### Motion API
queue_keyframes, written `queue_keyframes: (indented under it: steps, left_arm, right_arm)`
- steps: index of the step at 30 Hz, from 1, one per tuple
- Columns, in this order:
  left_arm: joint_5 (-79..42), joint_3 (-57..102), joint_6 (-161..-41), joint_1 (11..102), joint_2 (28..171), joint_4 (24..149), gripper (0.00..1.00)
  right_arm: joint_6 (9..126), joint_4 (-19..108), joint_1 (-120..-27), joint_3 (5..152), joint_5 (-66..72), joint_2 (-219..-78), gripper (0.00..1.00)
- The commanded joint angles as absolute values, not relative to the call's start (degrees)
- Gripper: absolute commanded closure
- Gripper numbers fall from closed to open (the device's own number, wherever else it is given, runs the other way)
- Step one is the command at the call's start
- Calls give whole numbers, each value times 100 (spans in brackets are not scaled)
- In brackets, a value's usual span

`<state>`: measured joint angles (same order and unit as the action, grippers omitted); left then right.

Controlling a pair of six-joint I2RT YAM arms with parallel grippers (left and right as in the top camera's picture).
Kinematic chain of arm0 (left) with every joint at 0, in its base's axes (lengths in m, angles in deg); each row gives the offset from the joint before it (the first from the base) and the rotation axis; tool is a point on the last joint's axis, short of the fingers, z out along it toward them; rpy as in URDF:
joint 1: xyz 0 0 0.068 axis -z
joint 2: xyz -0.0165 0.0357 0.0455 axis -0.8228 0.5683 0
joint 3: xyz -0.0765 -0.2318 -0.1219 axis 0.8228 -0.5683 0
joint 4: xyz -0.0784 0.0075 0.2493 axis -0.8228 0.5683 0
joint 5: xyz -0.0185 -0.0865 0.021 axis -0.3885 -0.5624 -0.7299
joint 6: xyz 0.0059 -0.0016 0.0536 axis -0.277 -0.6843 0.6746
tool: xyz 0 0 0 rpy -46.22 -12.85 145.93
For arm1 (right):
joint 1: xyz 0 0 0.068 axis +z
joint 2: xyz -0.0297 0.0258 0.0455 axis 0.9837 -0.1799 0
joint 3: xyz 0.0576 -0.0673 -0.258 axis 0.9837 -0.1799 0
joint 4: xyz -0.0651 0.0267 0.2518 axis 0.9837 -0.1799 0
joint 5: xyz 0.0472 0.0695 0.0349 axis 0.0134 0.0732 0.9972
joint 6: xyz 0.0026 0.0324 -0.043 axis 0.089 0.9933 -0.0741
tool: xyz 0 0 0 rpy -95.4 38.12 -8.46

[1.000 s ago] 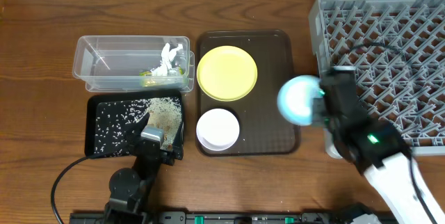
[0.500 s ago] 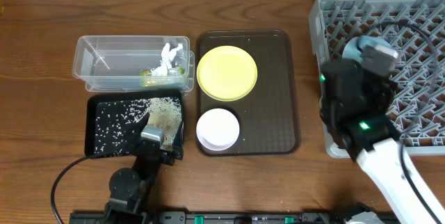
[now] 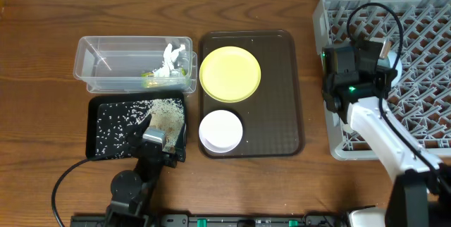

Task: Sort waste into correct bins and load items into the dishwasher rack
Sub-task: 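Lift the blue bowl into the grey rack and release it, then move the right gripper to the white bowl and grasp its rim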

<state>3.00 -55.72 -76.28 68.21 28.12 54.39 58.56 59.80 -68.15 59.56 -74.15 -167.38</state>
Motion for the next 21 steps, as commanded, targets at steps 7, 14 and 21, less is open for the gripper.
queue_keyframes:
  steps: [7,14,21]
  left_arm:
    - [219,-5728,-7613,6792,2772,5517,11]
    - [219,-5728,-7613,6792,2772,5517,11]
    - [219,-5728,-7613,6792,2772,5517,11]
  right_arm:
    - [4927,6528,-6592,6026,-7372,-17199,99]
    - [4932,5975,-5867,6026,-7378,-17197,78]
    - [5371,5676,-5320,6028,-7343,-16802,46]
